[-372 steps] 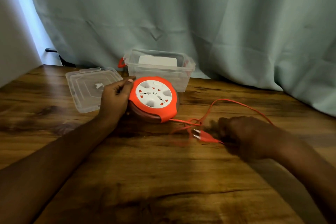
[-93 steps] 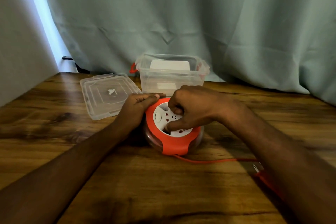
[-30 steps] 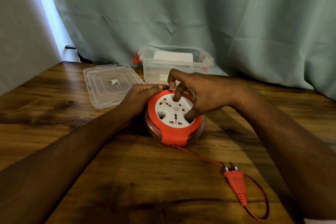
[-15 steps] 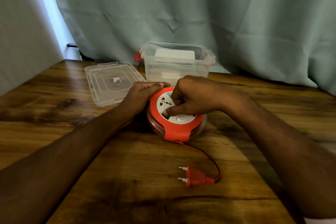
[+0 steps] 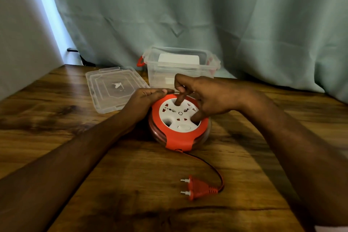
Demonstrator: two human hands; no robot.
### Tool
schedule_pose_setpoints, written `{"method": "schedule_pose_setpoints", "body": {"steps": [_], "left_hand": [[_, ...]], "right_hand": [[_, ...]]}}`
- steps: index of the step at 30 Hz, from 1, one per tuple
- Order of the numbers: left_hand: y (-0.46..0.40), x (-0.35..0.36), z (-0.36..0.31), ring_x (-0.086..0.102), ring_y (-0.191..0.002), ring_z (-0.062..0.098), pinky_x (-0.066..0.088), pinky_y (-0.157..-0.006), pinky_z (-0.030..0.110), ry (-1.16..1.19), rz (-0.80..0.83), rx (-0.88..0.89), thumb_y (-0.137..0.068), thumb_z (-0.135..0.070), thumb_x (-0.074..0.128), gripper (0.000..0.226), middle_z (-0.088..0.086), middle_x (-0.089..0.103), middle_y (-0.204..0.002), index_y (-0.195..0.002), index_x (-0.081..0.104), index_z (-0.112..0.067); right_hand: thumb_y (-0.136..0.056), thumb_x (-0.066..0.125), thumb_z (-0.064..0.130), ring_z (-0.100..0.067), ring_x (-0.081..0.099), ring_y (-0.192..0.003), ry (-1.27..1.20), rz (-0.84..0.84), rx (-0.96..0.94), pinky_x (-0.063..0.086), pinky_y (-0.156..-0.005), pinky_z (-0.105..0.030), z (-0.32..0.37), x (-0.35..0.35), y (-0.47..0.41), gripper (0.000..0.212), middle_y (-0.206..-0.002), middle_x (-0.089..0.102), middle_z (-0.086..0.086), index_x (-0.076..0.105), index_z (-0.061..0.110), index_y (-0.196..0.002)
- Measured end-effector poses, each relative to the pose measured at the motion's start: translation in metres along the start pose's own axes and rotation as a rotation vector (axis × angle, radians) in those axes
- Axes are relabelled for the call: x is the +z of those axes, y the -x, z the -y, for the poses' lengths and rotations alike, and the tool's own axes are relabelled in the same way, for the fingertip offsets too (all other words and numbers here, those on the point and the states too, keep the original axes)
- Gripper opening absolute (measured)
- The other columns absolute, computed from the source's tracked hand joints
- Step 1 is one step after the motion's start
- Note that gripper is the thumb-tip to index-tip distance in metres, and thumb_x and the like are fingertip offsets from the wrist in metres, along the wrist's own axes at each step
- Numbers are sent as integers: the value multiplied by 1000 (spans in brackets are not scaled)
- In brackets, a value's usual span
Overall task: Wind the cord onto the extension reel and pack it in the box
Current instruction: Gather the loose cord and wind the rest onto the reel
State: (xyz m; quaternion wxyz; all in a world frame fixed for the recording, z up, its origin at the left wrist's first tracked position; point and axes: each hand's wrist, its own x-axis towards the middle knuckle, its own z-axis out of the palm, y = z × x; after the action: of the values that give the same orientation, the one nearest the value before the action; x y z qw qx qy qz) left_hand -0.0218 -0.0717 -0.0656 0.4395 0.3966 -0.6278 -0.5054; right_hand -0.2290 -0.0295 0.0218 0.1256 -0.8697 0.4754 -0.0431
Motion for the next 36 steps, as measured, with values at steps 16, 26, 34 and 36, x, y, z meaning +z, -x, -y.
{"method": "schedule_pose_setpoints", "body": {"steps": [16,26,34,36], "left_hand": [[-1,-3,6,77,-96,25,63,-87,38,-38,-78,77,-106,-21,51,28,9,80,-106,-116,76,-11],[2,0,1,79,-84,20,61,-70,25,-5,-40,61,-106,-21,51,27,5,81,-92,-103,78,-20],[0,0,2,78,-88,22,62,-74,27,-6,40,65,-105,-21,54,26,8,81,-97,-114,76,-12],[-1,0,1,78,-89,25,63,-75,29,24,71,71,-104,-21,55,27,12,80,-98,-115,76,-8]], "right_hand": [[-95,62,51,-11,65,-70,304,-157,3,53,-61,-24,33,27,-13,37,-83,72,3,71,19,-79],[-73,92,30,20,57,-87,90,-22,19,51,-71,-22,7,-11,6,58,-120,65,24,57,42,-118],[-60,97,31,-1,63,-70,84,-48,24,49,-55,-20,8,-1,4,89,-101,73,12,32,40,-119],[-58,97,36,-3,62,-66,104,-56,23,43,-47,-15,13,4,3,90,-85,68,8,31,37,-119]]}}
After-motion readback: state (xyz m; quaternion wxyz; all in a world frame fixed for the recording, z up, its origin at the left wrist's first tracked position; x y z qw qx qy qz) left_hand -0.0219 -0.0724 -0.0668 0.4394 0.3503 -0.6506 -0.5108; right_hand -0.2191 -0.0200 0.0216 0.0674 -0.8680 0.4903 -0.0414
